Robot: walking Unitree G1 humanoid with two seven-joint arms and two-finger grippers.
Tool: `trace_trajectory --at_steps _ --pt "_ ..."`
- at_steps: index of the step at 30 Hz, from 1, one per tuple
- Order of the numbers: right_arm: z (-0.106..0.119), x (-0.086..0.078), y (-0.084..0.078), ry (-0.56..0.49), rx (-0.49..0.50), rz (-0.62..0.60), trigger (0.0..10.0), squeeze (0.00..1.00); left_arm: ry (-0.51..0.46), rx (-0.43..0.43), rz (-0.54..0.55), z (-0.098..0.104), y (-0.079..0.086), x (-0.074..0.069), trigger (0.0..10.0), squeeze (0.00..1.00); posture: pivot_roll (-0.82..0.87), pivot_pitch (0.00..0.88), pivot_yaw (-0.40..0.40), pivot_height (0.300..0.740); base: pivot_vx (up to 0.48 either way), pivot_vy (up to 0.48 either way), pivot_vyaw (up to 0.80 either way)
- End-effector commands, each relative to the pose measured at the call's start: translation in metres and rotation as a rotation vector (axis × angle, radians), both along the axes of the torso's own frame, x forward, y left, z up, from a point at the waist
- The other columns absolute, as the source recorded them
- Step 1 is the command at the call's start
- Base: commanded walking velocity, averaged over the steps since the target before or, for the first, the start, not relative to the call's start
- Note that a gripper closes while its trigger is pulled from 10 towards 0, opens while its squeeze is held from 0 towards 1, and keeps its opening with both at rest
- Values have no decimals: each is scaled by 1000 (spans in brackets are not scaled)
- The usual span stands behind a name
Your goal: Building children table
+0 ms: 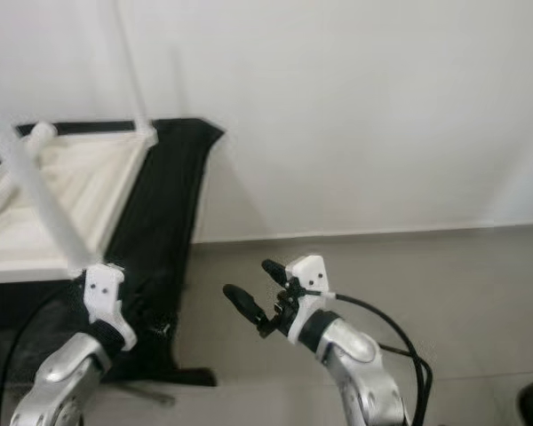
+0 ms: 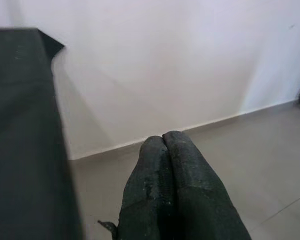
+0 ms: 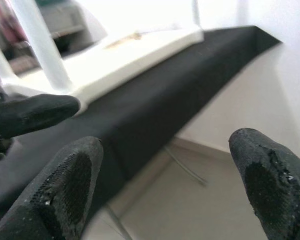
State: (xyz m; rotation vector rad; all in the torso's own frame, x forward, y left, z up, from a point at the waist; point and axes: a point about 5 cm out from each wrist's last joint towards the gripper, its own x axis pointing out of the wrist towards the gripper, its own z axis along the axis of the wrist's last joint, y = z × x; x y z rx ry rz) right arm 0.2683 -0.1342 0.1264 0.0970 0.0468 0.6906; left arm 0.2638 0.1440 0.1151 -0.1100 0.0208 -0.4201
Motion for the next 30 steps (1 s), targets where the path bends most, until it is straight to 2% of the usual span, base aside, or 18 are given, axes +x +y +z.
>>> trace_trajectory --at_steps 1,2,3,10,13,15,16,18,21,22,23,24,28,30 --pt "-1 1 3 -2 -7 -4 10000 0 19 4 12 -4 3 -2 10000 0 -99 78 37 740 0 -480 0" --pt "-1 7 -1 -18 -41 -92 10000 0 21 9 5 -4 1 -1 10000 0 -97 72 33 740 0 -480 0" --pt "-1 9 -3 -25 -58 -126 10000 0 22 16 1 -4 0 -1 10000 0 -96 70 33 740 0 -480 0" --pt "-3 13 -6 -30 -103 -191 10000 0 30 36 -7 -6 -2 0 10000 0 -93 58 34 740 0 -462 0" --pt "-5 13 -7 -31 -115 -218 10000 0 31 45 1 -8 -2 0 10000 0 -91 45 36 740 0 0 0" --pt "-12 11 -13 -18 -131 -284 10000 0 45 50 54 -15 3 -2 10000 0 -92 0 39 740 0 0 0" --pt "-12 11 -13 -18 -131 -284 10000 0 45 50 54 -15 3 -2 10000 0 -92 0 39 740 0 0 0" --pt "-23 3 -20 19 -141 -363 10000 0 65 81 101 -24 9 -10 10000 0 -88 0 39 740 0 0 0" --pt "-26 1 -21 27 -144 -382 10000 0 70 89 108 -26 10 -12 10000 0 -88 0 39 740 0 0 0" --pt "-37 -7 -23 58 -155 -450 10000 0 90 138 208 -36 20 -17 10000 0 -77 0 32 740 0 0 0" --pt "-37 -7 -23 58 -155 -450 10000 0 90 138 208 -36 20 -17 10000 0 -77 0 32 740 0 0 0" --pt "-42 -8 -22 60 -176 -481 10000 0 93 164 280 -40 28 -17 10000 0 -77 0 27 740 0 0 0" --pt "-41 -5 -21 51 -186 -479 10000 0 83 181 288 -39 28 -14 10000 0 -78 0 27 740 0 0 0" --pt "-36 2 -17 24 -217 -464 10000 0 66 255 278 -36 24 -7 10000 0 -80 0 33 740 0 0 0"
